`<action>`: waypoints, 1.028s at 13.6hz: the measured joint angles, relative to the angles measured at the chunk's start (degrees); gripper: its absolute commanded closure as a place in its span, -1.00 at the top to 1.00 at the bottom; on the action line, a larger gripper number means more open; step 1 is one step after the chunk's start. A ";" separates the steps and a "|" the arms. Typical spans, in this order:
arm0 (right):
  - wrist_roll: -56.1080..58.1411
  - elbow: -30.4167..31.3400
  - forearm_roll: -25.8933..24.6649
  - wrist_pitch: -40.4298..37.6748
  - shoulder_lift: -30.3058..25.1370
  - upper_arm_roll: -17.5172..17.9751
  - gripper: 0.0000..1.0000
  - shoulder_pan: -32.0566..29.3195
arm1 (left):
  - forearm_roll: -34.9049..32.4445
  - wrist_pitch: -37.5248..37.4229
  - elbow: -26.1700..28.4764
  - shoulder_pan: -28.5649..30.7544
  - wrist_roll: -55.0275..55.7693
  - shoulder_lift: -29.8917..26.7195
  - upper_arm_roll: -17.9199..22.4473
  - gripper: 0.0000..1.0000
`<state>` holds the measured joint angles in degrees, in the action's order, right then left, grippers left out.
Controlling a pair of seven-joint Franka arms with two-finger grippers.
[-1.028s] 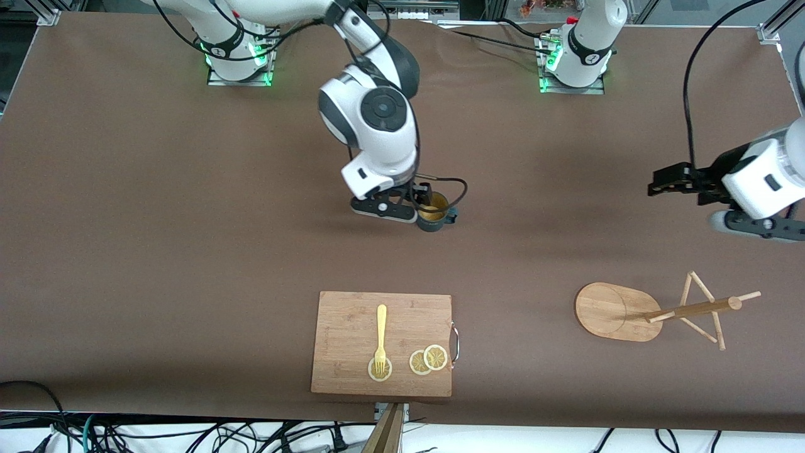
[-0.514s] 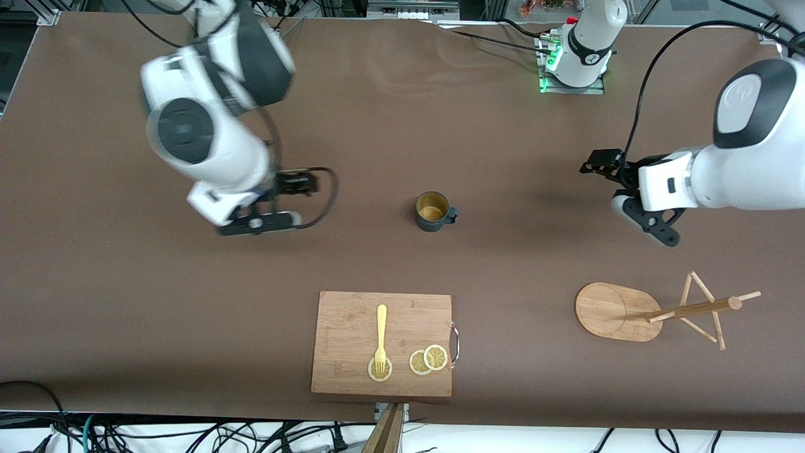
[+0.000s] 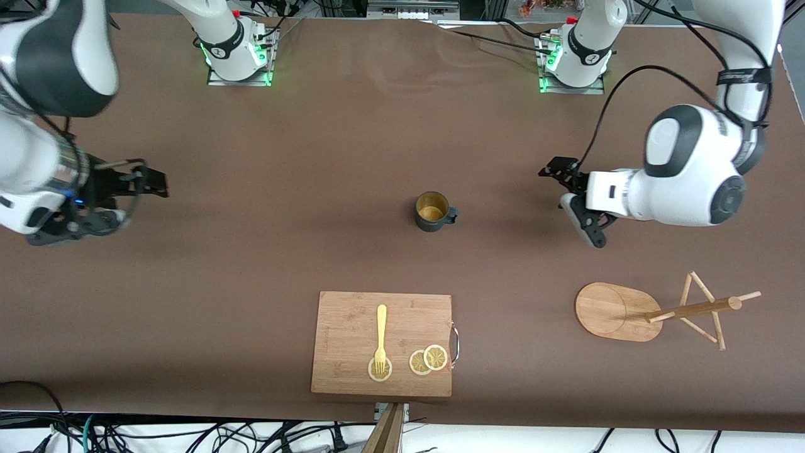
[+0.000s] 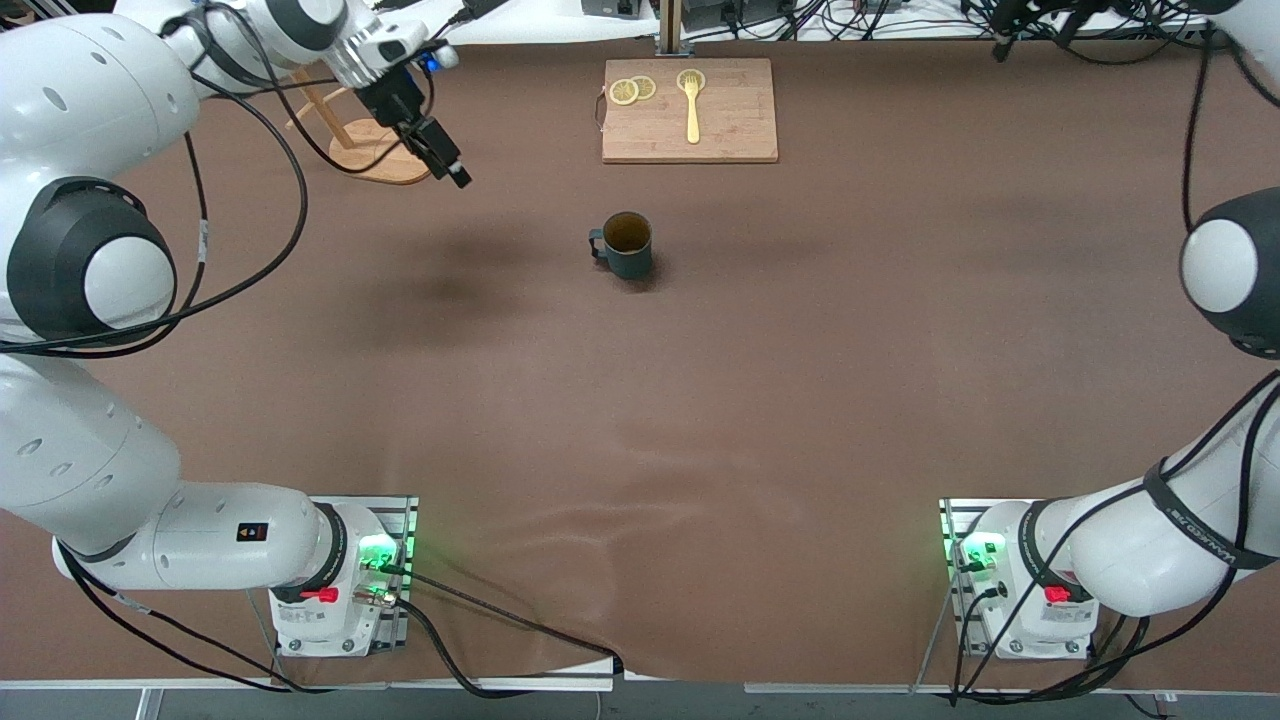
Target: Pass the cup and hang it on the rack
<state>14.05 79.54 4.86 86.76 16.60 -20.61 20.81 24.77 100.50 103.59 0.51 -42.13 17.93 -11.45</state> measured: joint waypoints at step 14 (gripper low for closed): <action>-7.24 18.06 -4.69 6.49 -17.72 23.25 0.99 -24.24 | 47.75 27.83 18.18 0.22 -76.29 9.00 -2.76 1.00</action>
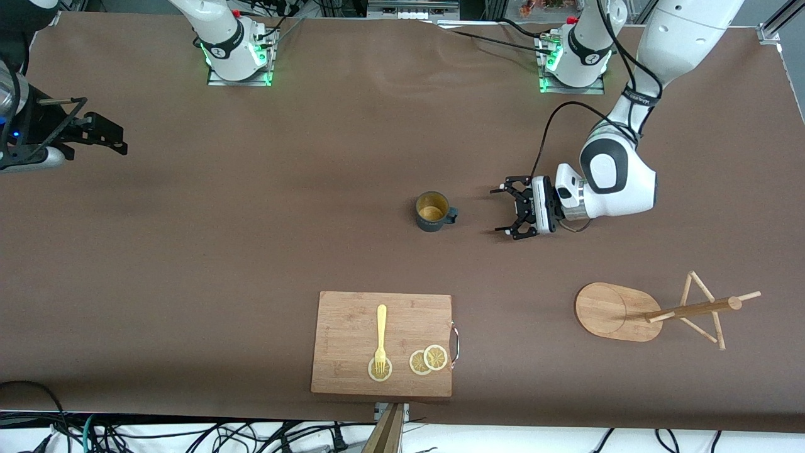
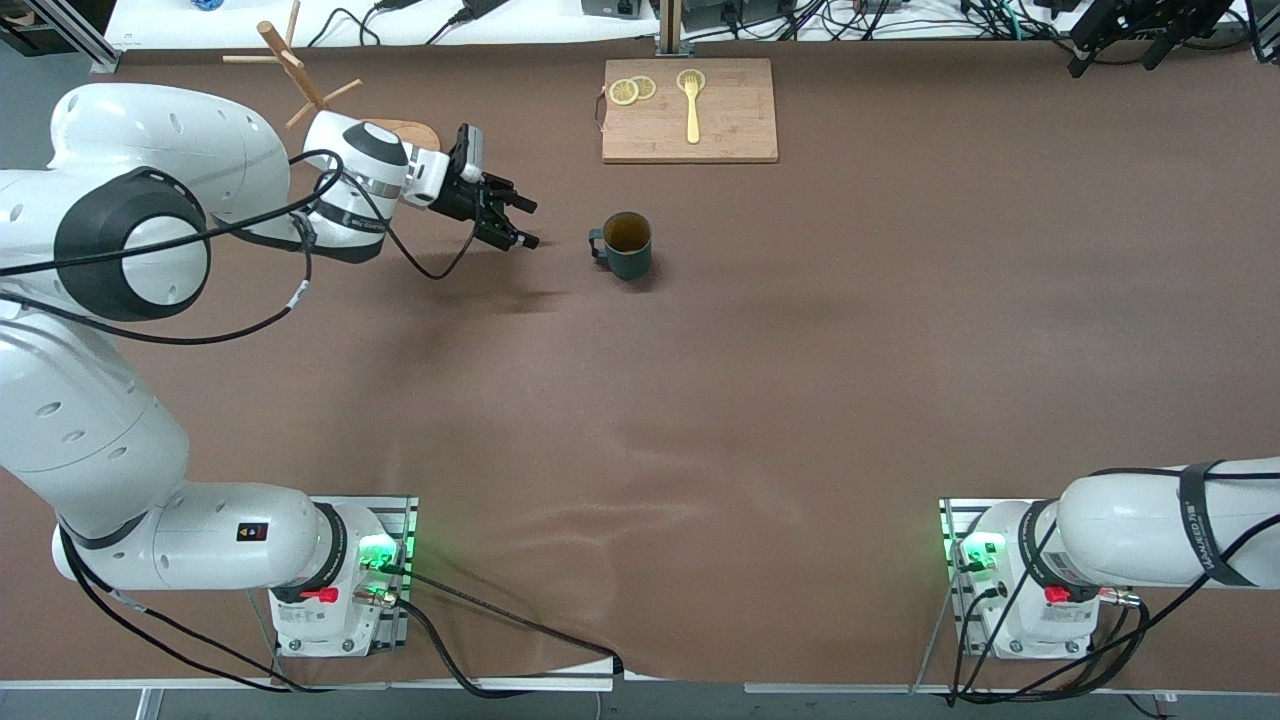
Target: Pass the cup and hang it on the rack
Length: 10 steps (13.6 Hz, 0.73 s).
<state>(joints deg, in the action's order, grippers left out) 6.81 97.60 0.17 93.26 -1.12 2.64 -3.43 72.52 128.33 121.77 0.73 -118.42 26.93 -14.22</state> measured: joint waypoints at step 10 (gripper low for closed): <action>-2.22 0.08 0.02 -0.47 0.94 -1.38 0.99 0.59 | 26.40 0.00 -0.18 -4.24 -37.02 10.13 -0.17 1.00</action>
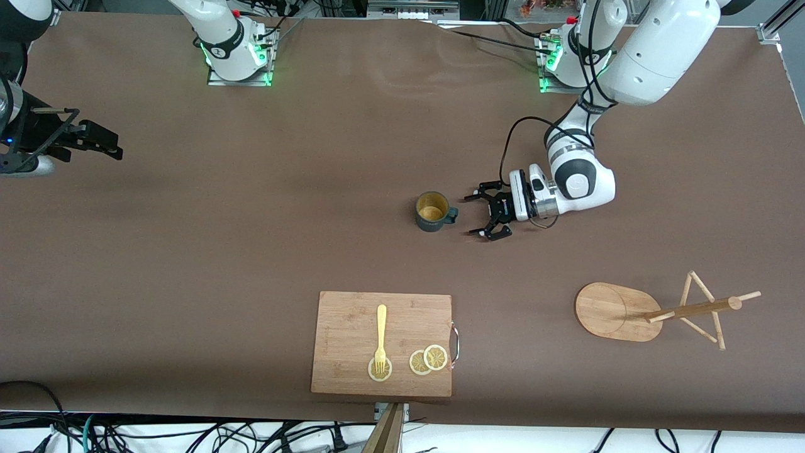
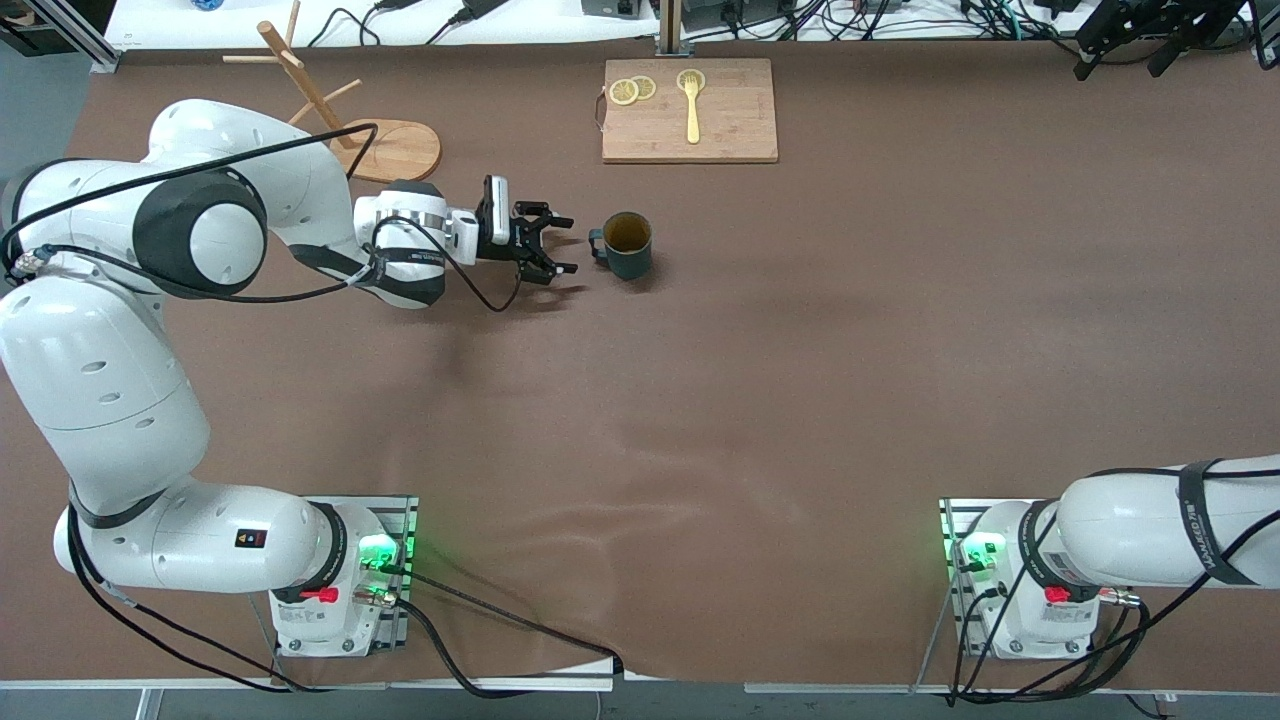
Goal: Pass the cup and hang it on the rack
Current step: 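Grasp the mug handle with the left gripper while the right gripper withdraws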
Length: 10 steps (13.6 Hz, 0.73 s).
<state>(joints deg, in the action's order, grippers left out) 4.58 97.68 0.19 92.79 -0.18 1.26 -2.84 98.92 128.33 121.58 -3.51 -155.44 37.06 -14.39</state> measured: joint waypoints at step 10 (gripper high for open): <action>-0.09 -0.24 0.26 0.41 -0.14 1.22 0.99 0.42 | 5.82 0.05 -1.72 -4.60 -0.63 1.89 0.05 0.47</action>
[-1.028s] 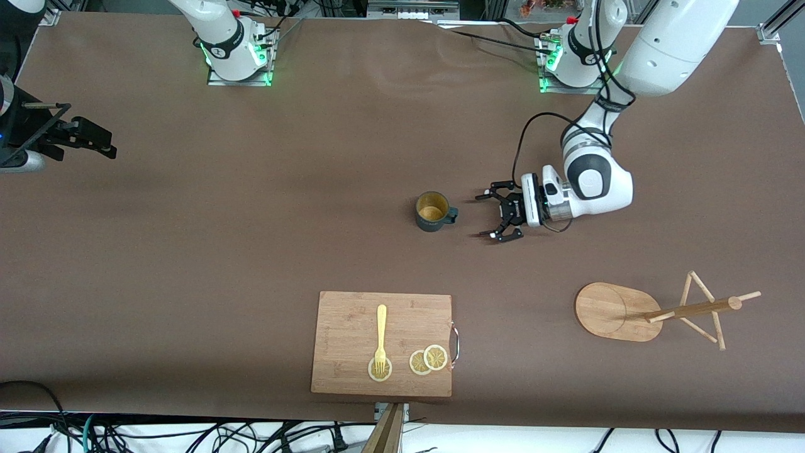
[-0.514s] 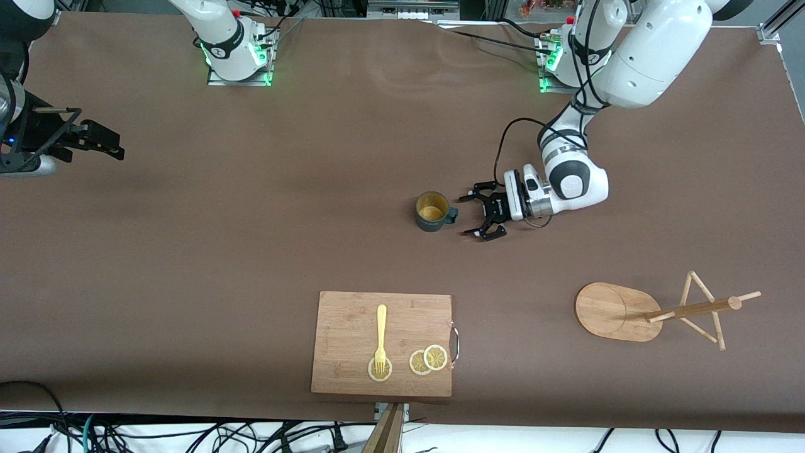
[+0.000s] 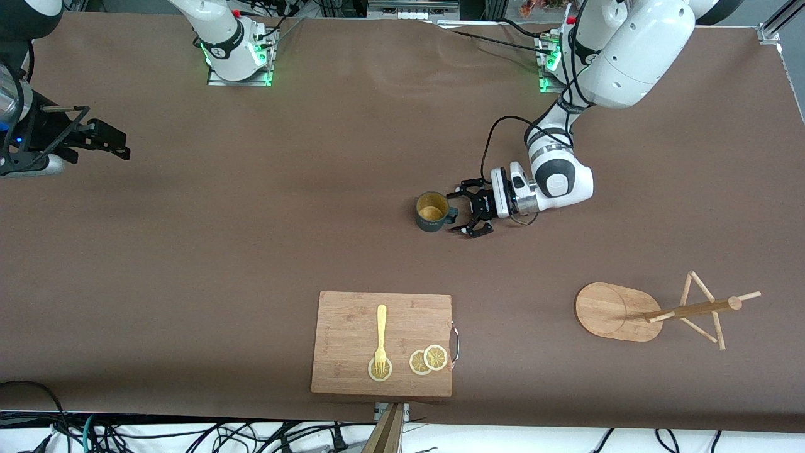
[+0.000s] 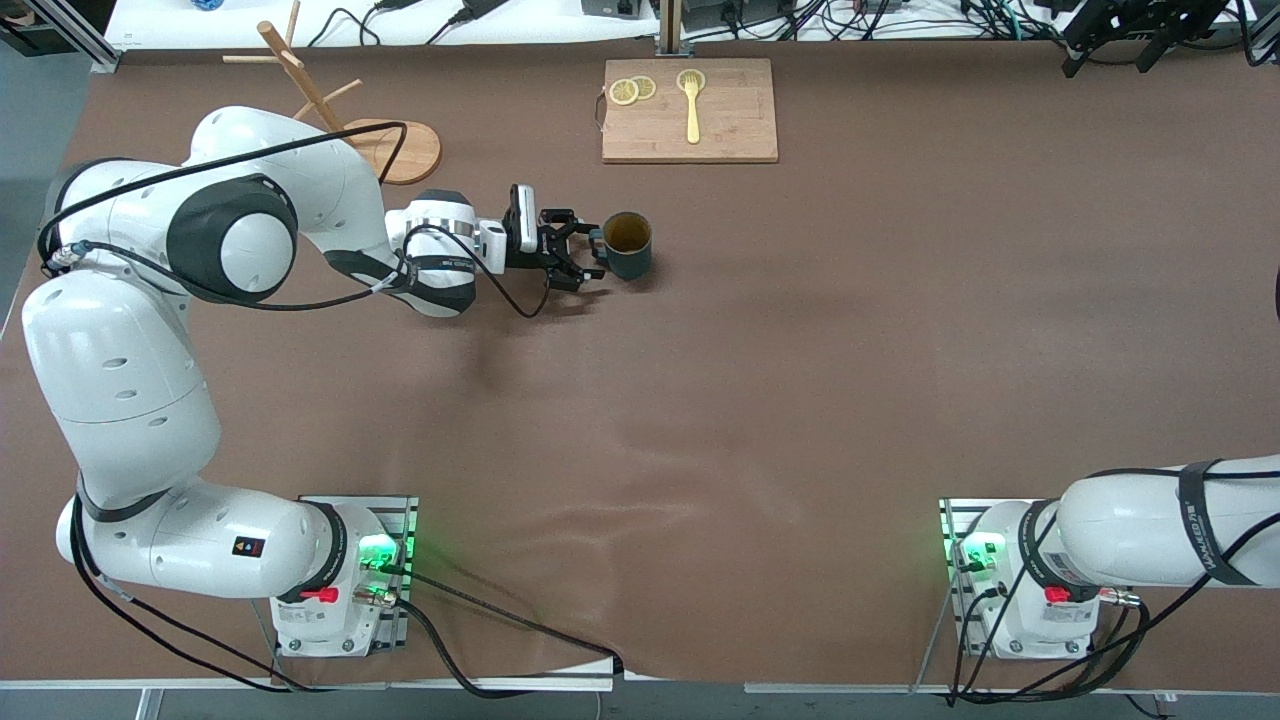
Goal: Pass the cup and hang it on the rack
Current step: 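Grasp the mug handle with the left gripper while the right gripper withdraws, then lift the mug by its handle and carry it toward the wooden rack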
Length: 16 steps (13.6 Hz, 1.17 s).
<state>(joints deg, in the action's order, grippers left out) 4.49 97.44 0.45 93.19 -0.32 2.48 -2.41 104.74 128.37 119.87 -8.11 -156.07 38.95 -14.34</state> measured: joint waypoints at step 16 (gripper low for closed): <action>-0.02 -0.07 0.20 0.17 -0.05 0.36 0.99 0.18 | -7.28 0.01 0.57 1.34 28.96 -9.30 0.76 -1.00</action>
<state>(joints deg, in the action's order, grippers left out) 4.47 97.37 0.65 93.36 -0.37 2.84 -2.23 97.46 128.39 120.44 -6.77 -127.11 29.65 -13.57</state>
